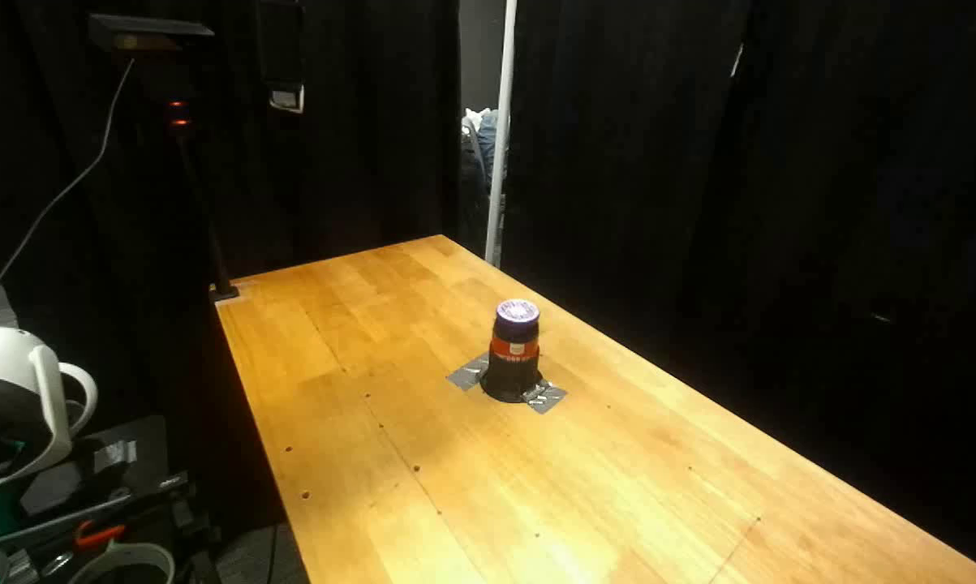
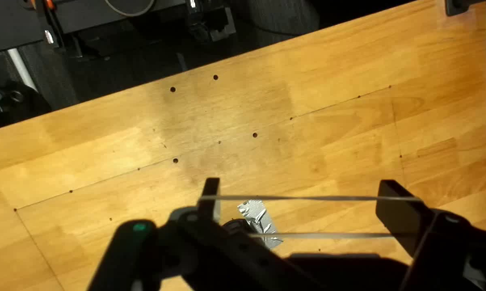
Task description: Put the elastic around the bottle
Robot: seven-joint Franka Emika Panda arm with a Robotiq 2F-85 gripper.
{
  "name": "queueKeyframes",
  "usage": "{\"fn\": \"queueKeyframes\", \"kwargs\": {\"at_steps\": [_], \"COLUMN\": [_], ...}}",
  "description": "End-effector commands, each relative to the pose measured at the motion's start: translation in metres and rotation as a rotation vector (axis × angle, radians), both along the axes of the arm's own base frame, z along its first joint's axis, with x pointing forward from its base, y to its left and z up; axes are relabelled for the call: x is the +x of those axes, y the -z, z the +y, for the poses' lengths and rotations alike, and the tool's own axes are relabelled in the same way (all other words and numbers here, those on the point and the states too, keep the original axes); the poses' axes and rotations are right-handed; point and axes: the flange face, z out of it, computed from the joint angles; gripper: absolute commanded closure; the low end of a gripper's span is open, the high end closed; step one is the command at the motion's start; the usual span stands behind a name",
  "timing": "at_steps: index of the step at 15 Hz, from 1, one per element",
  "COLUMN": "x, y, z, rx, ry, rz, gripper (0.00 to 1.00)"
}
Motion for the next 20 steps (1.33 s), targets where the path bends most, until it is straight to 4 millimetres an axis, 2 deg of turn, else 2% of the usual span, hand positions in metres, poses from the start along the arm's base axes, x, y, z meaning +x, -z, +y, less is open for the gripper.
{"fn": "queueKeyframes", "kwargs": {"at_steps": [1,6,8,10,14,16,20], "x": [0.000,0.000,0.016,0.046,0.123,0.158,0.222], "y": [-0.002,-0.007,0.011,0.032,0.085,0.113,0.170], "z": [0.000,0.000,-0.007,-0.018,-0.035,-0.038,-0.029], "rx": [0.000,0.002,-0.010,-0.024,-0.026,-0.019,-0.010], "ry": [0.000,-0.001,-0.045,-0.115,-0.237,-0.283,-0.351], "rz": [-0.003,-0.013,-0.021,-0.049,-0.056,-0.038,0.018], "gripper": [0.00,0.00,0.00,0.00,0.00,0.00,0.00]}}
